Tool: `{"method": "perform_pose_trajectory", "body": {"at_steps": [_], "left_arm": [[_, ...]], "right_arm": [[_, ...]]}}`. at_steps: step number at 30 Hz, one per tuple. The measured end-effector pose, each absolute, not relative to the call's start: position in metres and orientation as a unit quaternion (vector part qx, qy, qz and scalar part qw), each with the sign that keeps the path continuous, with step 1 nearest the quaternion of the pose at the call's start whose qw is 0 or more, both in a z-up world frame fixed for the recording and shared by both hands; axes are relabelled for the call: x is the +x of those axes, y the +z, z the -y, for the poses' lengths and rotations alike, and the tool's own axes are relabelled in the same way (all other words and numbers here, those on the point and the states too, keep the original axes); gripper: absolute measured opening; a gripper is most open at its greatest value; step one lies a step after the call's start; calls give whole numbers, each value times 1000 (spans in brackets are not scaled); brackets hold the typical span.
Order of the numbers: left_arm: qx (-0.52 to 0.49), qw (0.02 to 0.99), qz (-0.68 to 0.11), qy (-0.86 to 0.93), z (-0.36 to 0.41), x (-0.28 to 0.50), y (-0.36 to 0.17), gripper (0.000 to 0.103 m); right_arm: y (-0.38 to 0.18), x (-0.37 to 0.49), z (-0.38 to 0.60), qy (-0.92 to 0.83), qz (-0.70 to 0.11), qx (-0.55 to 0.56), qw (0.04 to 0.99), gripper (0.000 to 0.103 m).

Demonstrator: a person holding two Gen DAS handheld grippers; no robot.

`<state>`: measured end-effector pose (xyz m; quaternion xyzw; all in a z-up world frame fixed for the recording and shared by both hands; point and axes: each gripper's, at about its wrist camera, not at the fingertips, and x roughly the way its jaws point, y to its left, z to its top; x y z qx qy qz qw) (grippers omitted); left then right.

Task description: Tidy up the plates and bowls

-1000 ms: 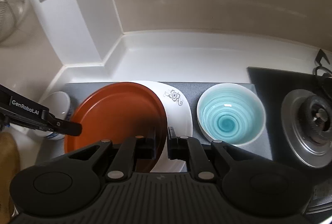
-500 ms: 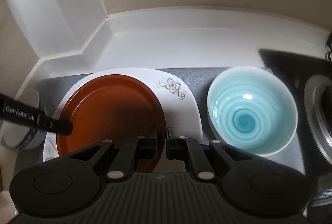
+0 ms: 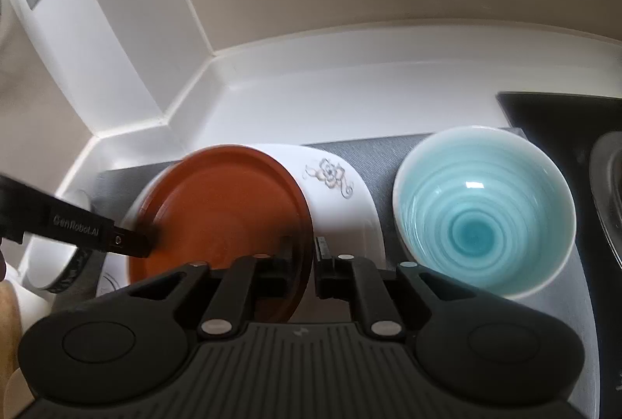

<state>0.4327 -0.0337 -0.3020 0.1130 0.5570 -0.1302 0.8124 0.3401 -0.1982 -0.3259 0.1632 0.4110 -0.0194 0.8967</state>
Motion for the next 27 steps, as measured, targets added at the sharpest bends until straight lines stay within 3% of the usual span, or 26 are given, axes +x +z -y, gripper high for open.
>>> {"method": "perform_pose_trajectory", "body": {"at_steps": [2, 3, 9, 12, 19, 21, 25, 27], "left_arm": [[104, 820, -549, -122, 30, 425, -289, 18], [106, 827, -540, -117, 27, 419, -282, 28], [100, 871, -480, -23, -15, 380, -235, 73], [76, 899, -431, 6, -45, 354, -220, 82], [14, 910, -413, 36, -96, 334, -236, 84], [-2, 910, -413, 23, -106, 338, -244, 80], [-55, 903, -427, 7, -126, 352, -259, 62], [-72, 898, -434, -5, -135, 356, -269, 46]], "right_arm": [[-319, 337, 203, -10, -399, 175, 900, 43], [-315, 335, 205, -3, -393, 176, 903, 46], [-298, 321, 211, 25, -368, 197, 908, 49], [-289, 316, 201, 58, -350, 212, 910, 49], [-289, 318, 140, 151, -367, 199, 896, 49], [-292, 321, 128, 183, -378, 214, 882, 49], [-288, 321, 109, 186, -380, 212, 881, 60], [-287, 325, 100, 182, -380, 200, 885, 68]]}}
